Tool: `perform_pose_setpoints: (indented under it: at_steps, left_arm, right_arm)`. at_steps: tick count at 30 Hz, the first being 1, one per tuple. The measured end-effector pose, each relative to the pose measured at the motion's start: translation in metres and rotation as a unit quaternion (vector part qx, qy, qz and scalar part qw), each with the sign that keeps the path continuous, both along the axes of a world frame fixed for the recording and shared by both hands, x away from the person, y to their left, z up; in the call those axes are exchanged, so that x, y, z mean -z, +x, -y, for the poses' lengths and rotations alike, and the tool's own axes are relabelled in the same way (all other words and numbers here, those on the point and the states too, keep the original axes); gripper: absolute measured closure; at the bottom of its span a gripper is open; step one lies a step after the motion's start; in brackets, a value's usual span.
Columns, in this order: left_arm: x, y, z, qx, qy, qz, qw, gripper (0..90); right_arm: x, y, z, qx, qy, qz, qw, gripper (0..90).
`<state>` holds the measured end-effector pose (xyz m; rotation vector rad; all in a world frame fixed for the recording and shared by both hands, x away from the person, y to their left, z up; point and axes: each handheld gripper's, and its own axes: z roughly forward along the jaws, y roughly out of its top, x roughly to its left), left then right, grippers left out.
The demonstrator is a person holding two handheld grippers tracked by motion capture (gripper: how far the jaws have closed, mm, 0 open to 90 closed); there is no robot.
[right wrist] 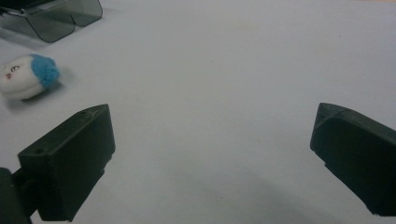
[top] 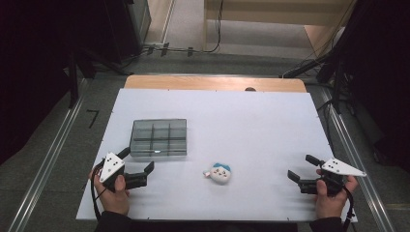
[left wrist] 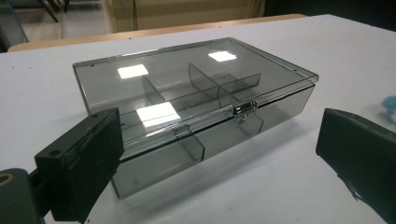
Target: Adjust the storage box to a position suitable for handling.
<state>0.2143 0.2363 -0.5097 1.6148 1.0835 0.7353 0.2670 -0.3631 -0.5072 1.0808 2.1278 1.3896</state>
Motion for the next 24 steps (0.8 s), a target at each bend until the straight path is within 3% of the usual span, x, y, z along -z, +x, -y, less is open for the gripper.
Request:
perform_pose_setpoints:
  at_steps: [12,15,18,24]
  left_arm:
    - [0.0004,0.0025,0.0026,0.003,0.007,-0.009,0.9999,0.9]
    - [0.0002,0.0029,0.0019,0.005,0.005,-0.008,0.9999,0.9]
    - [0.0003,0.0018,0.0051,0.031,0.016,-0.003,0.9994,1.1]
    - [0.0003,0.0031,0.0071,0.028,0.023,-0.009,0.9993,1.1]
  right_arm:
    - [0.0007,-0.0009,-0.0037,0.000,-0.016,0.000,0.9999,0.0]
    - [0.0004,-0.0005,-0.0027,-0.004,-0.009,0.004,0.9999,0.0]
    - [-0.0003,-0.0014,-0.0011,-0.010,0.002,0.007,0.9999,0.0]
    - [-0.0004,0.0008,0.0013,-0.010,0.012,0.005,0.9999,0.0]
